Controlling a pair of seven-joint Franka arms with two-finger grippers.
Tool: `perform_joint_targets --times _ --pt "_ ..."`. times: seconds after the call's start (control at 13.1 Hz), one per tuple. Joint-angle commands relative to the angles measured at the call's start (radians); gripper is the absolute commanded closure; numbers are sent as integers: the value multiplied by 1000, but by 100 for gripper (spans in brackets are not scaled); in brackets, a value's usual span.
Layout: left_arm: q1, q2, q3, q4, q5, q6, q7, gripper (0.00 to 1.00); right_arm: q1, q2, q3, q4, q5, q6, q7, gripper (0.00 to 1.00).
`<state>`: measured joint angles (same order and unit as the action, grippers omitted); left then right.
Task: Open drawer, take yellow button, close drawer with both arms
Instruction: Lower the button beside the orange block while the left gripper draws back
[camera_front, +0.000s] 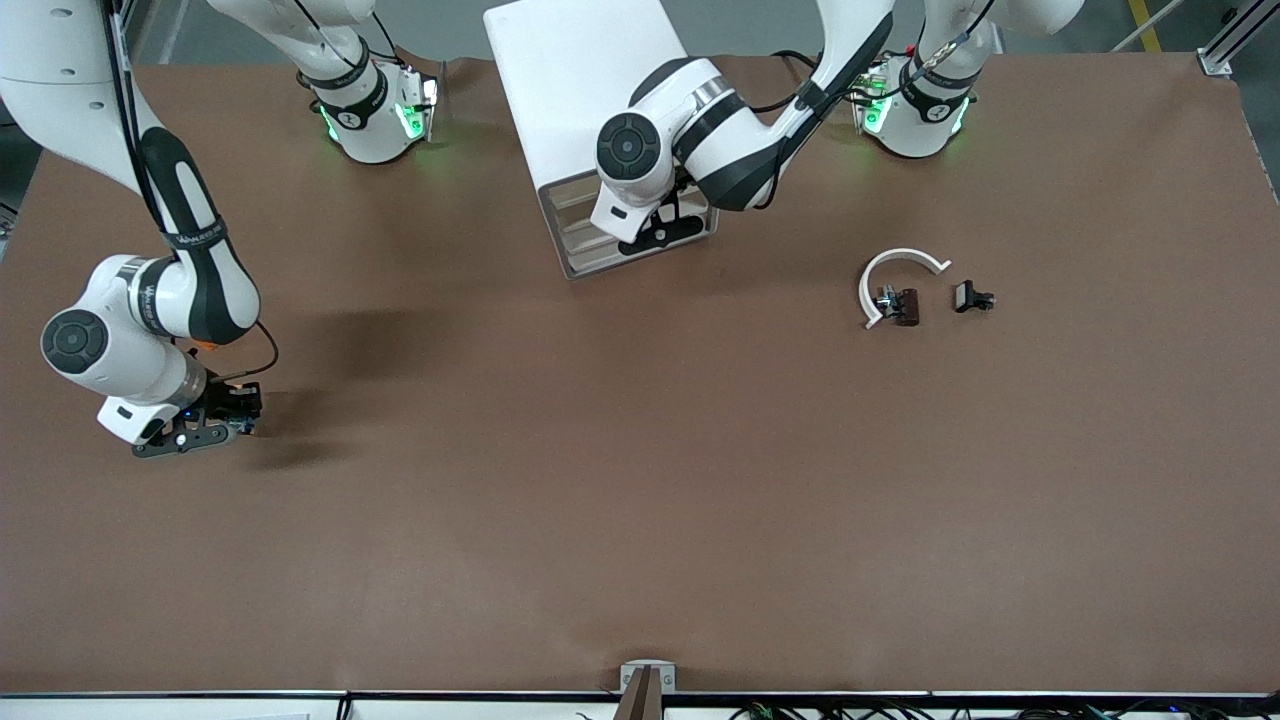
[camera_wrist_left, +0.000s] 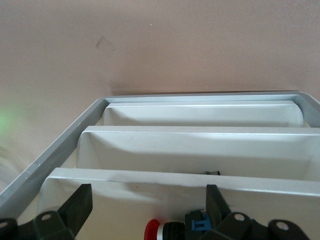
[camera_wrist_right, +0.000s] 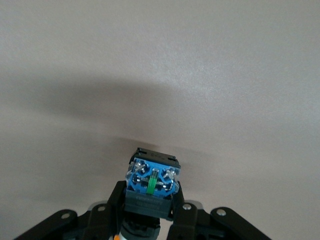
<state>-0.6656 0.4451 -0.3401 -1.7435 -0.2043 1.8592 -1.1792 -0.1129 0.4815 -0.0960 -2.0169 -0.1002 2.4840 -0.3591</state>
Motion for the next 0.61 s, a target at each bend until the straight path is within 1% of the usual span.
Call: perform_joint_targets --times 0.0,0.15,0.23,0.53 --pt "9 -32 -40 -31 -9 -6 -5 0 -39 5 19 -3 -19 30 -27 77" --pt "30 -31 -30 -24 3 -5 -3 0 -41 26 19 -2 -12 50 -26 73" --pt "61 -29 -25 -18 19 -3 0 0 -44 35 19 -2 -10 65 -26 73" --pt "213 -29 -25 21 147 -3 18 0 -48 48 21 -2 -10 73 -20 73"
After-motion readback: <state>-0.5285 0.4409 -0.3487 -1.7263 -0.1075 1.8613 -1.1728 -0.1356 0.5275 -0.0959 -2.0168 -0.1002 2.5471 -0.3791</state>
